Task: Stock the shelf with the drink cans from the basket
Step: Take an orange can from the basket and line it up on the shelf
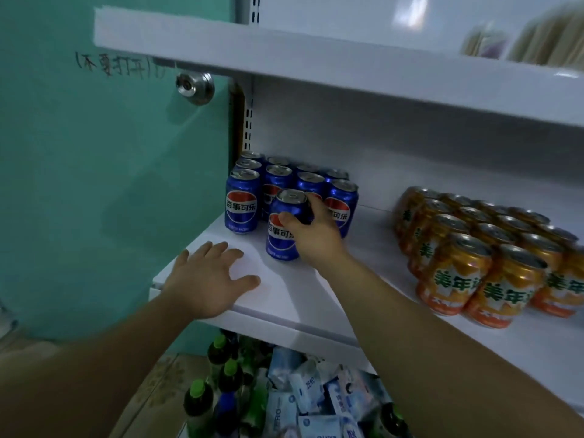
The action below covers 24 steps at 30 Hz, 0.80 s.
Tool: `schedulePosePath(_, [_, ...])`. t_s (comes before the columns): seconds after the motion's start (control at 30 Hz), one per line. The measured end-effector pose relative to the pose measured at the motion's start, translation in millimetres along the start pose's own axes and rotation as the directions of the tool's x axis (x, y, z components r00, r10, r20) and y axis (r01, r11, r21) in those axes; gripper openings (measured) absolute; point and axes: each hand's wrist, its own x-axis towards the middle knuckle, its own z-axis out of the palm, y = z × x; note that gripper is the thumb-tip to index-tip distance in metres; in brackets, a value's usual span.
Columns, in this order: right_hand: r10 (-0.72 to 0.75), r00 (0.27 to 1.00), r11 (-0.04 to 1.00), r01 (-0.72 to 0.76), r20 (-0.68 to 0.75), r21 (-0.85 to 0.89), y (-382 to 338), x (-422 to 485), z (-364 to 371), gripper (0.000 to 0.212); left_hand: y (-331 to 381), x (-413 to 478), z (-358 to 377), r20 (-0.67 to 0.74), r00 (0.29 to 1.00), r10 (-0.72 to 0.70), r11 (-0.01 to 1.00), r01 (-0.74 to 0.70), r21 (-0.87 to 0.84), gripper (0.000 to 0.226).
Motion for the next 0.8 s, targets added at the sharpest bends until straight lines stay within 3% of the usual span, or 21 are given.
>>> schedulePosePath(0.57, [0.009,0.999,0.978,0.002,0.052,-0.209,-12,46,31,0.074,-1,-1,1,0.016,1.000,-0.001,1.000,0.001,-0.006,0.073])
schedulePosePath(0.8, [-0.132,0.990,0.888,0.142,0.054,-0.437,-22,49,38,0.077,-1,-1,1,0.000,1.000,0.003,1.000,-0.003,-0.016,0.073])
